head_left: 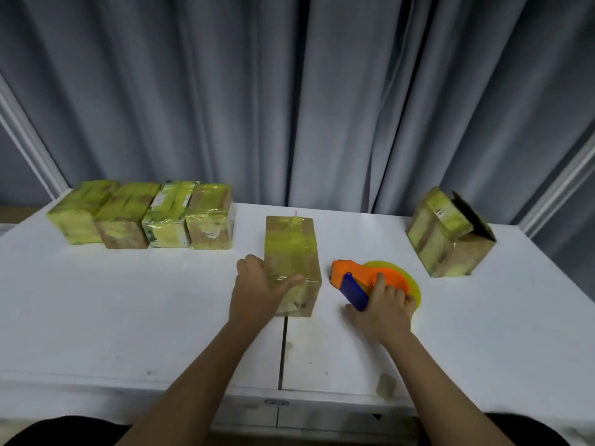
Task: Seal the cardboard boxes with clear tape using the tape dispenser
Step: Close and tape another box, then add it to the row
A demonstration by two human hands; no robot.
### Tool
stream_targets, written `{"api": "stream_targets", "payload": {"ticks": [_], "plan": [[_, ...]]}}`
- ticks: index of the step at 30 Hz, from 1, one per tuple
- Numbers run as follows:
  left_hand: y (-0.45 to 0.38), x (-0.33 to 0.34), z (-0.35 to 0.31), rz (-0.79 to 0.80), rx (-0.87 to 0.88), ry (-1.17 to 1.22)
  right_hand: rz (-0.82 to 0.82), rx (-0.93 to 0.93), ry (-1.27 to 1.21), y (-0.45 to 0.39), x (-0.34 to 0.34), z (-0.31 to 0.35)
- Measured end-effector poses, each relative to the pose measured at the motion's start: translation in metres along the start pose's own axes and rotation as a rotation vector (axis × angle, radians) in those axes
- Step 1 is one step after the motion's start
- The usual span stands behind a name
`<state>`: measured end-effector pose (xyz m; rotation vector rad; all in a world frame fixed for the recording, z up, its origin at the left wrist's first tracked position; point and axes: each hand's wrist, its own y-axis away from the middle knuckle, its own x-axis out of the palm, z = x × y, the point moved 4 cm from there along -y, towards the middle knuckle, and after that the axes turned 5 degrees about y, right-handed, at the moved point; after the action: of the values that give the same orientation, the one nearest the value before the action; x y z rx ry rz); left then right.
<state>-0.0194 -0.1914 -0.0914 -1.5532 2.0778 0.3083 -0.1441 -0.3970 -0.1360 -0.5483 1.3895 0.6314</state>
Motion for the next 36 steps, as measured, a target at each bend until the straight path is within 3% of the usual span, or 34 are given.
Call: {"api": "stream_targets", "payload": {"ticks": [4,9,12,15,19,21,28,32,36], "plan": [[0.001,0.014,-0.010,0.033,-0.016,0.038,-0.064,-0.068,0.017,-0.004,-0.005,-0.011],[0.000,0.011,-0.012,0.059,-0.060,-0.036,-0.226,-0.086,-0.225,0.001,-0.017,-0.030],[-0.001,0.005,-0.041,-0.055,0.138,-0.103,-0.381,-0.208,-0.420,0.013,-0.030,-0.036],[-0.002,0.010,-0.074,0.104,0.289,-0.049,-0.492,-0.329,-0.491,0.027,-0.054,-0.031],[-0.005,0.009,-0.104,0.400,0.233,0.173,-0.429,-0.422,-0.524,0.037,-0.078,-0.026],[-0.008,0.001,-0.110,0.456,0.234,0.240,-0.392,-0.455,-0.513,0.044,-0.086,-0.024],[-0.003,-0.029,-0.112,0.309,0.340,0.275,-0.302,-0.556,-0.356,0.065,-0.116,-0.011],[-0.007,-0.036,-0.098,0.268,0.263,0.238,-0.148,-0.569,-0.424,0.076,-0.125,-0.001],[-0.009,-0.047,-0.078,0.217,0.116,0.327,-0.153,-0.518,-0.564,0.072,-0.138,0.002]]}}
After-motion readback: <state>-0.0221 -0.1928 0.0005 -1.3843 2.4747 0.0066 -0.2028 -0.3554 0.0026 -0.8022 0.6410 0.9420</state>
